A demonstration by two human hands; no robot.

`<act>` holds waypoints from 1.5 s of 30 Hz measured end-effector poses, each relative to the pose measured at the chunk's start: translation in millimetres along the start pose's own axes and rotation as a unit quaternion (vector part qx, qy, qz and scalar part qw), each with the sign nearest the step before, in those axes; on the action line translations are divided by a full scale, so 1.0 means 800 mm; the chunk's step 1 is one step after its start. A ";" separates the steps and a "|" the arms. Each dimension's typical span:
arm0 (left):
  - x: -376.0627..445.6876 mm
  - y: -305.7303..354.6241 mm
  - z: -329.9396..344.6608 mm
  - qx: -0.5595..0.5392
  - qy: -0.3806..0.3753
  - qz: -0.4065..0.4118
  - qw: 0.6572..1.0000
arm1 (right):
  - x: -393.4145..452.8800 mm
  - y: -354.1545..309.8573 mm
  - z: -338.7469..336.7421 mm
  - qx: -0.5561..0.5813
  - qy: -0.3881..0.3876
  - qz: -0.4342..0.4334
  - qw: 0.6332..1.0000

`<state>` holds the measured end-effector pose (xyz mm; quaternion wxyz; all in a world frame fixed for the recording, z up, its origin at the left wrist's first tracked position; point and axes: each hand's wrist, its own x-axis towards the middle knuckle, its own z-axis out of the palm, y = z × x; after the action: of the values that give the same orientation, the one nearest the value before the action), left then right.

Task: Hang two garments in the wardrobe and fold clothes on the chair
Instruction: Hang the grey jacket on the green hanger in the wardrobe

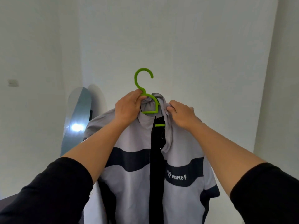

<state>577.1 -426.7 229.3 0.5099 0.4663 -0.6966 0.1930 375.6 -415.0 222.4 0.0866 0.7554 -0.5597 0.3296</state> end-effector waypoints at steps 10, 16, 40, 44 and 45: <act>-0.005 0.015 0.012 -0.024 -0.040 0.033 0.998 | -0.006 -0.019 -0.010 0.024 -0.028 -0.044 0.998; -0.006 -0.003 -0.009 -0.048 -0.106 0.024 0.993 | -0.010 -0.004 -0.028 0.023 0.030 -0.014 0.999; -0.050 0.039 -0.024 -0.041 -0.093 0.058 0.993 | -0.038 -0.024 -0.065 0.210 -0.035 0.074 0.974; -0.050 0.035 -0.028 -0.027 -0.104 0.045 0.993 | -0.050 -0.027 -0.057 0.214 0.008 0.081 0.973; -0.049 0.035 -0.029 -0.024 -0.102 0.040 0.994 | -0.055 -0.026 -0.057 0.197 0.021 0.078 0.977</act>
<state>567.8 -377.9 209.3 0.4389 0.4428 -0.7677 0.1482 369.2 -349.8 236.3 -0.0786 0.7047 -0.5389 0.4547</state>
